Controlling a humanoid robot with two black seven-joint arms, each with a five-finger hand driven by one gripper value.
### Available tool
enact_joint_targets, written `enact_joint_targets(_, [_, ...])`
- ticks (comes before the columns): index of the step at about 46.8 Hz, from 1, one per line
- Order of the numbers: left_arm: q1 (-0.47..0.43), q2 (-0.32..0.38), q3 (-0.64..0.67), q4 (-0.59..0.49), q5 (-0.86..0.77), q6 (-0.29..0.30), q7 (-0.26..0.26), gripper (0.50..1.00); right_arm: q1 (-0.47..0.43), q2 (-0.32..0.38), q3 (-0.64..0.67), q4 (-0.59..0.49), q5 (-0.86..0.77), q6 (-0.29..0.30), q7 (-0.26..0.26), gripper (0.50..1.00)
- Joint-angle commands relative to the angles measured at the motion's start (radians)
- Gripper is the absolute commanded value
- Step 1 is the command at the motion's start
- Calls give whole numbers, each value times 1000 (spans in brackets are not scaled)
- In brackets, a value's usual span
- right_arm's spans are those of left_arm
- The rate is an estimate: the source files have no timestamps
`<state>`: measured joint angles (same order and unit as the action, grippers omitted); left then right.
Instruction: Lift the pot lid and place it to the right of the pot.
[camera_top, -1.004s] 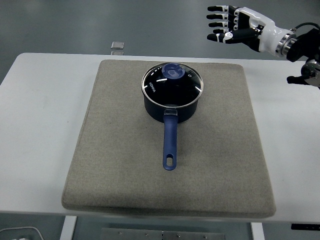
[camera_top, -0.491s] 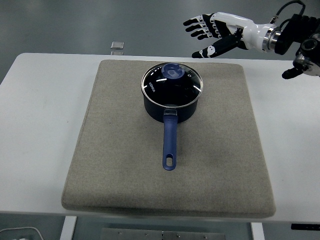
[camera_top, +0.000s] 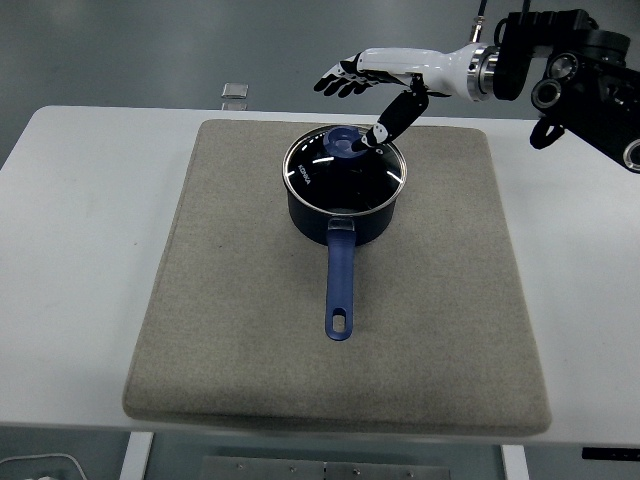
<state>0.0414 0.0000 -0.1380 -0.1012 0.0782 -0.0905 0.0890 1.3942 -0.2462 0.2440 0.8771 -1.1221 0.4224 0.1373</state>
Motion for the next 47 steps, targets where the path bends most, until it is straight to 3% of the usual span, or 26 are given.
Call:
enact_joint_targets(1, [0,0,0,0,0,0,0,1000,2,16,-23,-1,-60,-17,1,905])
enact_joint_targets(6, [0,0,0,0,0,0,0,1000,2,24,-61,-1,-139,-57,11,903])
enact_joint_targets(16, [0,0,0,0,0,0,0,1000,20,24,-98,-9,-211,-80,36,903])
enact_joint_targets(47, [0,0,0,0,0,0,0,1000,17,56,-123,-66,-220,-128,39,891])
